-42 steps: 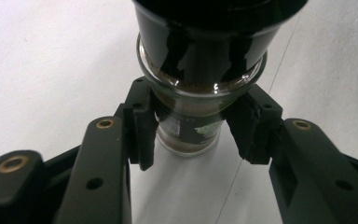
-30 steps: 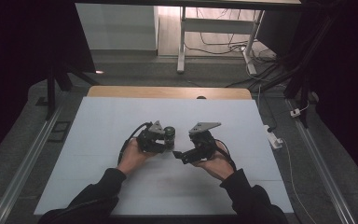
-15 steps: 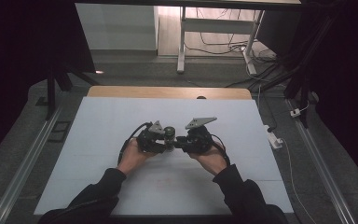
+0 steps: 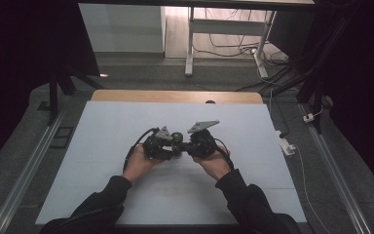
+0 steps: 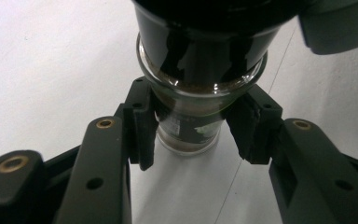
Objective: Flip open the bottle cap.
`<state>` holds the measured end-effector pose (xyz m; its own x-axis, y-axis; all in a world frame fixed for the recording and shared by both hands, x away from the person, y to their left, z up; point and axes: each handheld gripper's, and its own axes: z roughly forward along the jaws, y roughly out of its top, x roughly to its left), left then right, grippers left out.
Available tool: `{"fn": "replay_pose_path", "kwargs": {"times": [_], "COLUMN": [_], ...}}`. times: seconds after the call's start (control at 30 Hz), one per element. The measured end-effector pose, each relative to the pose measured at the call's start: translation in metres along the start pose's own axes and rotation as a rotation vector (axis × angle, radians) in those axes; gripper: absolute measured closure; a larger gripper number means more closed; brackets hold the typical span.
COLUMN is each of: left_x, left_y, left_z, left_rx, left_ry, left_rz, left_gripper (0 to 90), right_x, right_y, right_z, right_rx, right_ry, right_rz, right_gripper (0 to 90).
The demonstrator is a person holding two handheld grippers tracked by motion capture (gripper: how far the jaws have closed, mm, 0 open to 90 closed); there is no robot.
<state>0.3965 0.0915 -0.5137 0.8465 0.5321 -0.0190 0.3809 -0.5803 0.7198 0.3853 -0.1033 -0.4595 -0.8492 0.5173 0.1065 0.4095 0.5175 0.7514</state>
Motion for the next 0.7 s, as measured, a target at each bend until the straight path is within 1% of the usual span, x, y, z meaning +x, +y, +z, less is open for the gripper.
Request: {"fn": "replay_pose_path", "kwargs": {"times": [0.2,0.3,0.4,0.6,0.7], "left_x": [0.0,-0.0003,-0.0004,-0.0006,-0.0007], "left_y": [-0.0001,-0.0002,-0.0003,-0.0006,-0.0006], "left_z": [0.0,0.0001,0.0001,0.0003,0.0003], "left_rx": [0.0,-0.001,-0.002,-0.004,-0.003], "left_ry": [-0.001,0.002,0.002,0.004,0.005], "left_rz": [-0.001,0.001,0.001,-0.002,0.0], "left_gripper": [54.0,54.0,54.0,54.1,54.1], "right_x": [-0.0002,0.0004,0.0007,-0.0022,-0.0024], "right_y": [0.0006,0.0014,0.0043,0.0065,0.0085], "right_z": [-0.0011,-0.0027,-0.0056,-0.0067,-0.0071], "right_rx": [0.0,-0.012,-0.028,-0.039,-0.045], "right_ry": [0.004,0.014,0.009,0.005,0.001], "right_rz": [0.0,-0.005,-0.007,0.005,0.003], "right_gripper": [89.3,89.3,89.3,89.4,89.4]}}
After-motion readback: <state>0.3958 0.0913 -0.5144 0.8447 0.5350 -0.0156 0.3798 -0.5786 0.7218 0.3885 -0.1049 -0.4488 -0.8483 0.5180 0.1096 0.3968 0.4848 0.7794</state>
